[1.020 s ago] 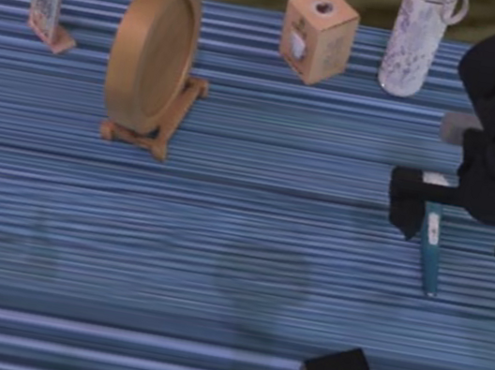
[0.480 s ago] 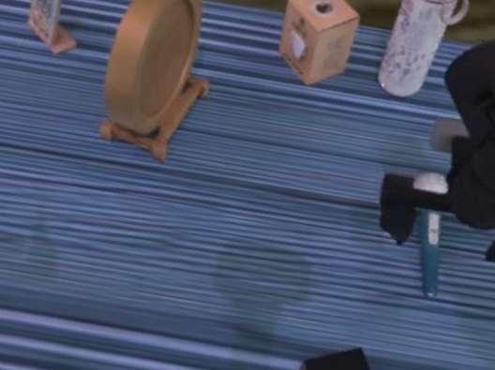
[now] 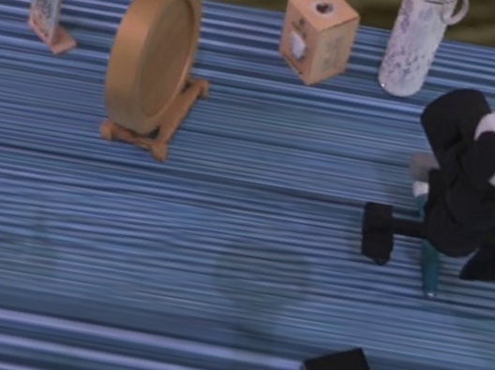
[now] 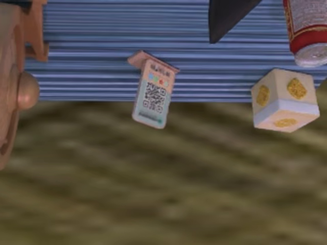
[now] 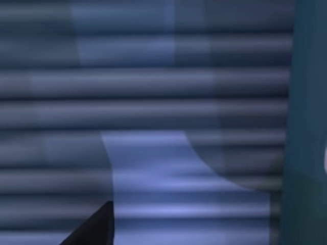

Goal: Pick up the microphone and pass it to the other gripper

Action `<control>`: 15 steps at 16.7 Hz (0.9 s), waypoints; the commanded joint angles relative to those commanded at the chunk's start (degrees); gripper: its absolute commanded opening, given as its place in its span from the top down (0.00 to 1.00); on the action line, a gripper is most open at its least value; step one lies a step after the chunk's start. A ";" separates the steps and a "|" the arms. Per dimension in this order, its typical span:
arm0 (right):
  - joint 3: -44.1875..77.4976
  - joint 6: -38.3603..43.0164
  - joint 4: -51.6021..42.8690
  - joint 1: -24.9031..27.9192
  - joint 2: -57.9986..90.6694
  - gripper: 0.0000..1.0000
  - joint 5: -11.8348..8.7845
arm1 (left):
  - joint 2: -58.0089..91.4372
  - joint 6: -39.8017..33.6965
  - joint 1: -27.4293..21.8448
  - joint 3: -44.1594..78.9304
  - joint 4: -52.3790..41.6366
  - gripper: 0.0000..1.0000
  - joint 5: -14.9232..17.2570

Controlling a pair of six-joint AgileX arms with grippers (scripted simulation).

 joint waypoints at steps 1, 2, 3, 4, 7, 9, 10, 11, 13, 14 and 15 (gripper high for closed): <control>-0.05 0.00 0.13 0.00 0.12 0.00 0.00 | 0.00 0.00 0.00 0.00 0.00 0.00 0.00; -0.05 0.00 0.13 0.00 0.12 0.00 0.00 | 0.00 0.00 0.00 0.00 0.00 0.00 0.00; -0.05 0.00 0.13 0.00 0.12 0.00 0.00 | 0.00 0.00 0.00 0.00 0.00 0.00 0.00; -0.05 0.00 0.13 0.00 0.12 0.00 0.00 | 0.00 0.00 0.00 0.00 0.00 0.00 0.00; -0.05 0.00 0.13 0.00 0.12 0.23 0.00 | 0.00 0.00 0.00 0.00 0.00 0.00 0.00; -0.05 0.00 0.13 0.00 0.12 0.38 0.00 | 0.00 0.00 0.00 0.00 0.00 0.00 0.00; -0.05 0.00 0.13 0.00 0.12 0.45 0.00 | 0.00 0.00 0.00 0.00 0.00 0.00 0.00; -0.05 0.00 0.13 0.00 0.12 0.53 0.00 | 0.00 0.00 0.00 0.00 0.00 0.00 0.00; -0.05 0.00 0.13 0.00 0.12 0.68 0.00 | 0.00 0.00 0.00 0.00 0.00 0.00 0.00; -0.05 0.00 0.13 0.00 0.12 0.75 0.00 | 0.00 0.00 0.00 0.00 0.00 0.00 0.00; -0.05 0.00 0.13 0.00 0.12 0.83 0.00 | 0.00 0.00 0.00 0.00 0.00 0.00 0.00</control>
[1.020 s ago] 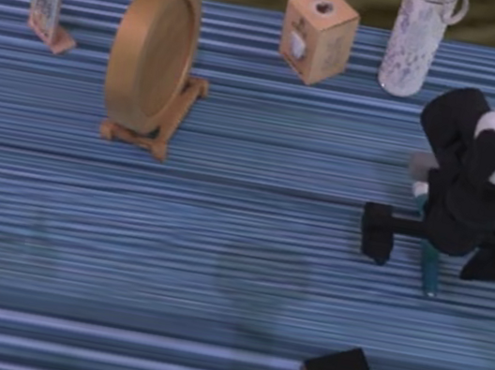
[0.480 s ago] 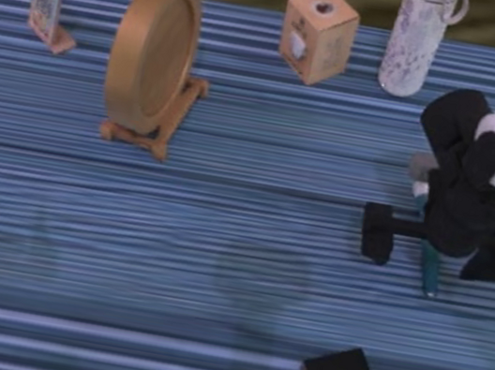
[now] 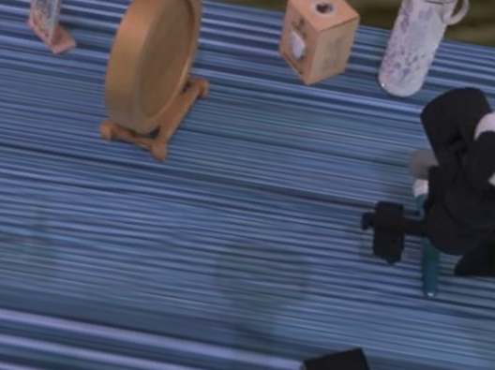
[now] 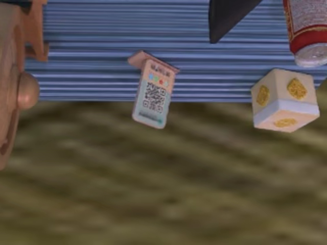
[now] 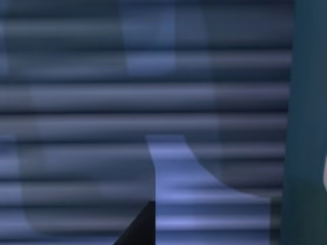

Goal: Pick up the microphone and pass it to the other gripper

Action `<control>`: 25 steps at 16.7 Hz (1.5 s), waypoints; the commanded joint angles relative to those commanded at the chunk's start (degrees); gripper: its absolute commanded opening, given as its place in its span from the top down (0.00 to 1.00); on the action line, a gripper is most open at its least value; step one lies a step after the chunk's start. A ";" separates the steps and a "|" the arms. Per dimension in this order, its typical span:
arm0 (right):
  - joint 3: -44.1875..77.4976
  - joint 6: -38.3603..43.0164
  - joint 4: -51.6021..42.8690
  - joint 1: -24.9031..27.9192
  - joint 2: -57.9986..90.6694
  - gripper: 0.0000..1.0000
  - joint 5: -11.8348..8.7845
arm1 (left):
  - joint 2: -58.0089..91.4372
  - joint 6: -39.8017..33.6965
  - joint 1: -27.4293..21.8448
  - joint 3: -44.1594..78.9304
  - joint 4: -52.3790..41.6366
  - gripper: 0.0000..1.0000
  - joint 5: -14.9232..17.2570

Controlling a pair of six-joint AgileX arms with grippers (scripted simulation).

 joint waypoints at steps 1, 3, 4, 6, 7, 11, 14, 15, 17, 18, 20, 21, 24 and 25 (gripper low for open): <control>0.00 0.00 0.00 0.00 0.00 0.90 0.00 | 0.00 0.00 0.00 0.00 0.00 0.00 0.00; 0.00 0.00 0.00 0.00 0.00 1.00 0.00 | 0.00 0.00 0.00 0.00 0.00 0.00 0.00; 0.00 0.00 0.00 0.00 0.00 1.00 0.00 | 0.00 0.00 0.00 0.00 0.00 0.00 0.00; 0.00 0.00 0.00 0.00 0.00 1.00 0.00 | 0.00 0.00 0.00 0.00 0.00 0.00 0.00; 0.00 0.00 0.00 0.00 0.00 1.00 0.00 | 0.00 0.00 0.00 0.00 0.00 0.00 0.00; 1.36 -0.66 -1.56 0.11 -3.49 1.00 1.09 | 0.00 0.00 0.00 0.00 0.00 0.00 0.00; 0.99 -1.17 0.36 0.18 -3.84 1.00 0.39 | 0.00 0.00 0.00 0.00 0.00 0.00 0.00; 0.65 -1.61 2.18 0.23 -4.14 1.00 -0.24 | 0.00 0.00 0.00 0.00 0.00 0.00 0.00; -0.39 -2.81 7.59 0.30 -4.96 1.00 -2.05 | 0.00 0.00 0.00 0.00 0.00 0.00 0.00; -1.13 -3.56 11.04 0.32 -5.49 1.00 -3.20 | 0.00 0.00 0.00 0.00 0.00 0.00 0.00; -3.19 -5.34 18.91 0.29 -6.89 1.00 -5.89 | 0.00 0.00 0.00 0.00 0.00 0.00 0.00; -4.49 -6.33 23.23 0.25 -7.77 1.00 -7.37 | 0.00 0.00 0.00 0.00 0.00 0.00 0.00; -9.12 -9.58 37.96 0.10 -10.71 1.00 -12.22 | 0.00 0.00 0.00 0.00 0.00 0.00 0.00; -10.75 -10.70 43.31 0.05 -11.77 1.00 -13.90 | 0.00 0.00 0.00 0.00 0.00 0.00 0.00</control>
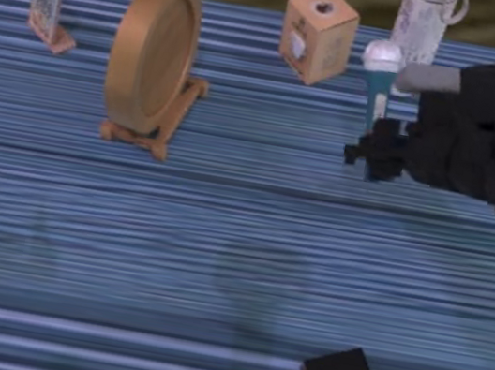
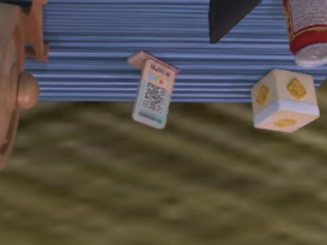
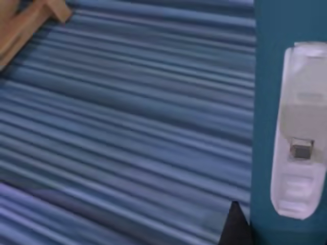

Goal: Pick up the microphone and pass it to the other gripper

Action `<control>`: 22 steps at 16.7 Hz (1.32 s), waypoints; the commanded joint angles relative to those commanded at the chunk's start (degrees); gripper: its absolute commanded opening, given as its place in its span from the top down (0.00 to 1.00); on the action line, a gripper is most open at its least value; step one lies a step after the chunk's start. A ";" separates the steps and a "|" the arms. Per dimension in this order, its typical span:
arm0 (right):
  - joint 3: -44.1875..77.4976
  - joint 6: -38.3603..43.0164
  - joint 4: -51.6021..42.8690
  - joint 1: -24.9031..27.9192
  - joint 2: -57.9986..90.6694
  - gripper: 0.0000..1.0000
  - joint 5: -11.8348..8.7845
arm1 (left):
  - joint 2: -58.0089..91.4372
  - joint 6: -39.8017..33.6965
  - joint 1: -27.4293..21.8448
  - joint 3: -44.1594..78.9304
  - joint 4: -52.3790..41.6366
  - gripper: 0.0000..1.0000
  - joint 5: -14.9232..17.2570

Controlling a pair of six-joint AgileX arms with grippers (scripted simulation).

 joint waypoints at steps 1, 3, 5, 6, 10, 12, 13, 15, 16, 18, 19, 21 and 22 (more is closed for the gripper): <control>-1.62 -1.13 5.44 -0.05 -1.11 1.00 -1.68 | 0.00 0.00 0.00 0.00 0.00 0.00 0.00; -4.64 -3.36 16.13 -0.14 -3.49 1.00 -4.94 | 0.00 0.00 0.00 0.00 0.00 0.00 0.00; -7.35 -5.52 25.55 -0.27 -6.24 1.00 -7.90 | 0.00 0.00 0.00 0.00 0.00 0.00 0.00; -8.55 -6.52 29.46 -0.36 -7.69 1.00 -9.21 | 0.00 0.00 0.00 0.00 0.00 0.00 0.00; -11.62 -9.38 39.10 -0.62 -12.11 1.00 -12.73 | 0.00 0.00 0.00 0.00 0.00 0.00 0.00; -11.99 -9.78 40.26 -0.66 -12.72 1.00 -13.19 | 0.00 0.00 0.00 0.00 0.00 0.00 0.00; -11.99 -9.78 40.26 -0.66 -12.72 1.00 -13.19 | 0.00 0.00 0.00 0.00 0.00 0.00 0.00; -11.99 -9.78 40.26 -0.66 -12.72 1.00 -13.19 | 0.00 0.00 0.00 0.00 0.00 0.00 0.00; -11.72 -9.63 40.13 -0.39 -12.52 1.00 -13.11 | 0.00 0.00 0.00 0.00 0.00 0.00 0.00; -12.05 -9.67 40.51 0.55 -12.85 1.00 -12.29 | 0.00 0.00 0.00 0.00 0.00 0.00 0.00; -12.51 -9.72 41.02 1.80 -13.33 1.00 -11.08 | 0.00 0.00 0.00 0.00 0.00 0.00 0.00; -13.80 -9.84 42.42 5.27 -14.72 1.00 -7.64 | 0.00 0.00 0.00 0.00 0.00 0.00 0.00; -14.56 -9.89 43.21 7.27 -15.51 1.00 -5.67 | 0.00 0.00 0.00 0.00 0.00 0.00 0.00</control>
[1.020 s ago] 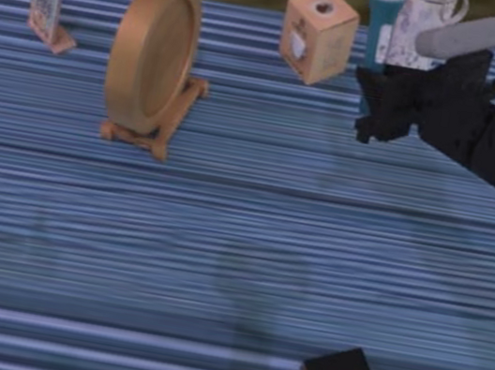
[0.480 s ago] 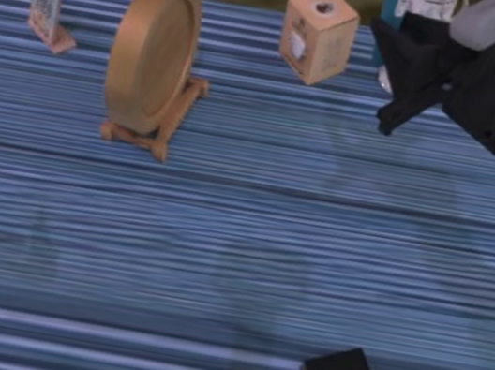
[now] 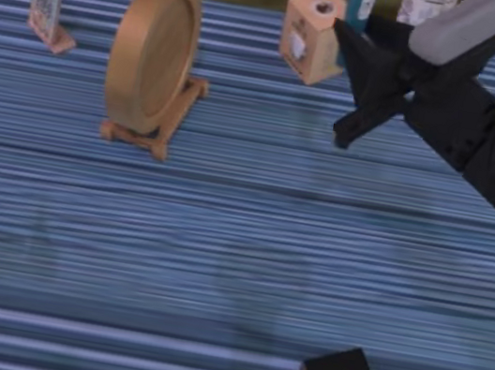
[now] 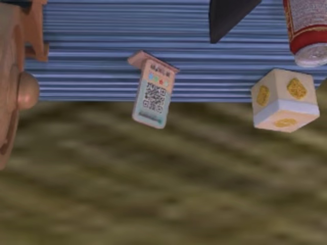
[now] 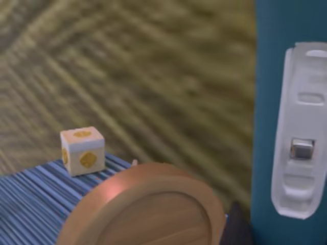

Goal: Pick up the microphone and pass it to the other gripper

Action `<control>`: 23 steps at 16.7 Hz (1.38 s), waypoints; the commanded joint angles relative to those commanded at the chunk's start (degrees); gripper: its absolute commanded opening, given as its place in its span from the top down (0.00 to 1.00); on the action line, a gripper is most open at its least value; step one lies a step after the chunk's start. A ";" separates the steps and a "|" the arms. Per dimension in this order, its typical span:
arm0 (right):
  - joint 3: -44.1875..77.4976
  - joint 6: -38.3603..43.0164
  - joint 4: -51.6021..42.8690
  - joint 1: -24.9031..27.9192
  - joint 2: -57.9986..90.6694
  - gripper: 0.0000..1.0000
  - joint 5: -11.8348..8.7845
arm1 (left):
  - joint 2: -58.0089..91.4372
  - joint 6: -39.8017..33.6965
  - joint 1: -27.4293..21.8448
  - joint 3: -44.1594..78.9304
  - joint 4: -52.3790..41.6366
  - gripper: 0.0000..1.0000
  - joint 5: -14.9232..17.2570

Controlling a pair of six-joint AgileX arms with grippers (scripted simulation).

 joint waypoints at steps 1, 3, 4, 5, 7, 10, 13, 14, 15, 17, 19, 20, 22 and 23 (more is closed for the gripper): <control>-0.79 -0.05 0.82 2.08 -0.83 1.00 2.00 | 0.00 0.00 0.00 0.00 0.00 0.00 0.00; -2.24 -0.15 2.37 6.16 -2.43 1.00 5.81 | 0.00 0.00 0.00 0.00 0.00 0.00 0.00; -2.78 -0.20 2.98 7.64 -3.07 1.00 7.25 | 0.00 0.00 0.00 0.00 0.00 0.00 0.00; -3.12 -0.24 3.38 8.53 -3.52 1.00 8.15 | 0.00 0.00 0.00 0.00 0.00 0.00 0.00; -3.23 -0.25 3.51 8.81 -3.66 1.00 8.42 | 0.00 0.00 0.00 0.00 0.00 0.00 0.00; -3.05 -0.15 3.42 8.64 -3.45 1.00 8.25 | 0.00 0.00 0.00 0.00 0.00 0.00 0.00; -3.23 -0.25 3.51 8.81 -3.66 1.00 8.42 | 0.00 0.00 0.00 0.00 0.00 0.00 0.00; -3.23 -0.25 3.51 8.81 -3.66 1.00 8.42 | 0.00 0.00 0.00 0.00 0.00 0.00 0.00; -3.23 -0.25 3.51 8.81 -3.66 1.00 8.42 | 0.00 0.00 0.00 0.00 0.00 0.00 0.00; -3.23 -0.25 3.51 8.81 -3.66 1.00 8.42 | 0.08 0.01 -0.03 0.06 0.03 0.00 0.06; -3.23 -0.25 3.51 8.81 -3.66 1.00 8.42 | 1.97 0.21 -0.61 1.51 0.88 0.00 1.57; -3.23 -0.25 3.51 8.81 -3.66 1.00 8.42 | 3.81 0.41 -1.13 2.86 1.67 0.00 2.94; -3.23 -0.25 3.51 8.81 -3.66 1.00 8.42 | 9.34 0.95 -2.52 6.59 3.87 0.00 6.66; -3.23 -0.25 3.51 8.81 -3.66 1.00 8.42 | 12.98 1.28 -3.35 8.84 5.19 0.00 8.92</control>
